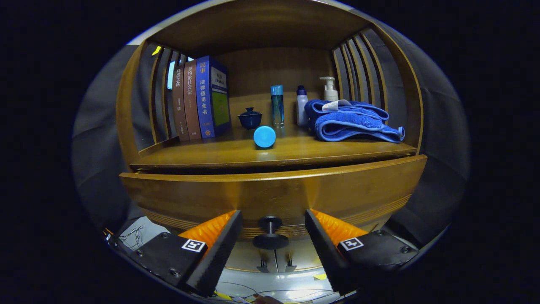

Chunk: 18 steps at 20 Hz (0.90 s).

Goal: Pull open the drawer, take out the items inside it, and place them on the countertop above the cabinet.

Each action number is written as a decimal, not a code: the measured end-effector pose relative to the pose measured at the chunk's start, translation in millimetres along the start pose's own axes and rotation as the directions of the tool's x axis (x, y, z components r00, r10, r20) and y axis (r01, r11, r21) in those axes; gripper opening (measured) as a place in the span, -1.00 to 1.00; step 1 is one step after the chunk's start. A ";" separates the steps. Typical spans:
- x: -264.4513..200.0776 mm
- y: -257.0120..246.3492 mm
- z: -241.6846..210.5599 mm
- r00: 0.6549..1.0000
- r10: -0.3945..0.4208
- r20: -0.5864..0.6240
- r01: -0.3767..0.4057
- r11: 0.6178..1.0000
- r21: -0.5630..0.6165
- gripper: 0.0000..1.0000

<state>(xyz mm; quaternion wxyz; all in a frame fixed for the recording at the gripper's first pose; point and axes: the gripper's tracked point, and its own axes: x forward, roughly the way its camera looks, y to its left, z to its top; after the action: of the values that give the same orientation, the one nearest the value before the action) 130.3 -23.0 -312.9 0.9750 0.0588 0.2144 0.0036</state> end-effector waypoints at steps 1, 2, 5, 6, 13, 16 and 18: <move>3.0 -0.3 0.8 1.000 0.000 0.000 0.000 1.000 0.002 0.99; 4.4 0.2 1.1 1.000 0.000 0.000 0.000 1.000 0.004 0.99; 7.5 -0.2 2.7 1.000 0.000 0.001 0.000 1.000 -0.001 0.99; 9.0 -0.1 2.9 1.000 0.000 0.002 0.000 1.000 -0.003 0.99; 11.9 0.5 3.4 1.000 -0.015 0.004 0.015 1.000 -0.014 0.99; 12.3 0.2 3.3 1.000 -0.015 0.004 0.015 1.000 -0.018 0.99; 12.1 0.1 2.6 1.000 -0.010 -0.001 0.010 1.000 -0.021 0.98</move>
<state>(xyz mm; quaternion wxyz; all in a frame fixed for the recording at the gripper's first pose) 142.4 -22.8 -315.6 0.9754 0.0474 0.2153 0.0009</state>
